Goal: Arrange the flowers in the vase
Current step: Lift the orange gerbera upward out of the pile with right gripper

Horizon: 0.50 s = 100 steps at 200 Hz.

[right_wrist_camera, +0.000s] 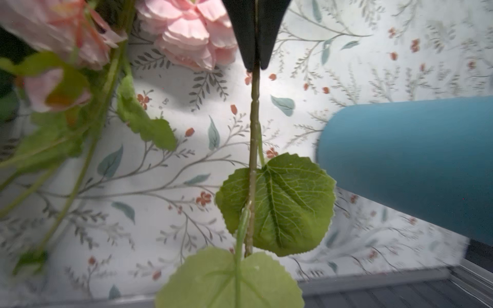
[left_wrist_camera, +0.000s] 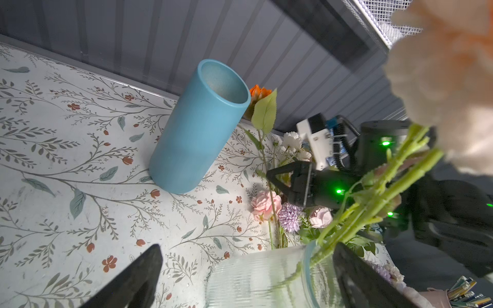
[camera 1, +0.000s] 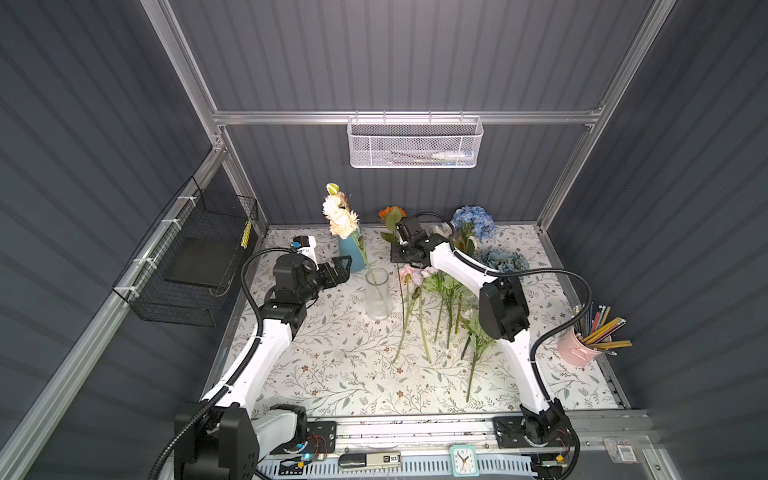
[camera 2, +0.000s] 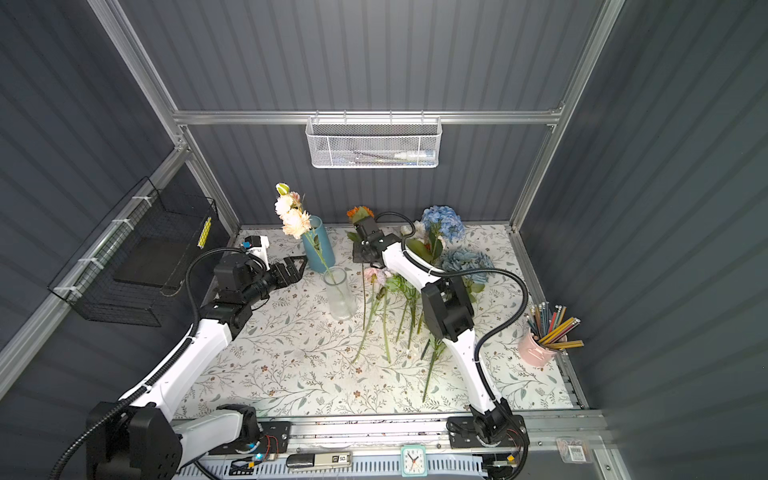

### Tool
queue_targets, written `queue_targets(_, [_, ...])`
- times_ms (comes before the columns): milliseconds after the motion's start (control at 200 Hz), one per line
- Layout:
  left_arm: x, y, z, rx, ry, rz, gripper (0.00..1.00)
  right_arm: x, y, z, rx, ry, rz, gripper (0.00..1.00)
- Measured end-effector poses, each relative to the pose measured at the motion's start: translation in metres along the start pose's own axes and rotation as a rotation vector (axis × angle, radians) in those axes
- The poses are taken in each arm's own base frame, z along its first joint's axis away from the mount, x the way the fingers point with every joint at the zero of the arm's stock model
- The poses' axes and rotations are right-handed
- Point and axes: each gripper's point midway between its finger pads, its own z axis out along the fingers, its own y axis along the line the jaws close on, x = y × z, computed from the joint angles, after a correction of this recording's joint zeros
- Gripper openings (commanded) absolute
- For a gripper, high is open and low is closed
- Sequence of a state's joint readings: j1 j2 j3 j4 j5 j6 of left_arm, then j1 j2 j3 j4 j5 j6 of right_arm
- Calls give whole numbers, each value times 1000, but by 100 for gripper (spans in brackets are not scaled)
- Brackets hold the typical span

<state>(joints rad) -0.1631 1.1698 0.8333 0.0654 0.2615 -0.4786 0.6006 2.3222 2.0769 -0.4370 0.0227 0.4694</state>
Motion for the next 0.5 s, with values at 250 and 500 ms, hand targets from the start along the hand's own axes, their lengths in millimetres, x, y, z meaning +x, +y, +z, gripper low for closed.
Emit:
queue_targets(250, [0, 0, 0, 1, -2, -2, 100, -42, 33, -49, -163, -150, 1, 0])
queue_targets(500, [0, 0, 0, 2, -1, -3, 100, -23, 29, -88, -226, -208, -34, 0])
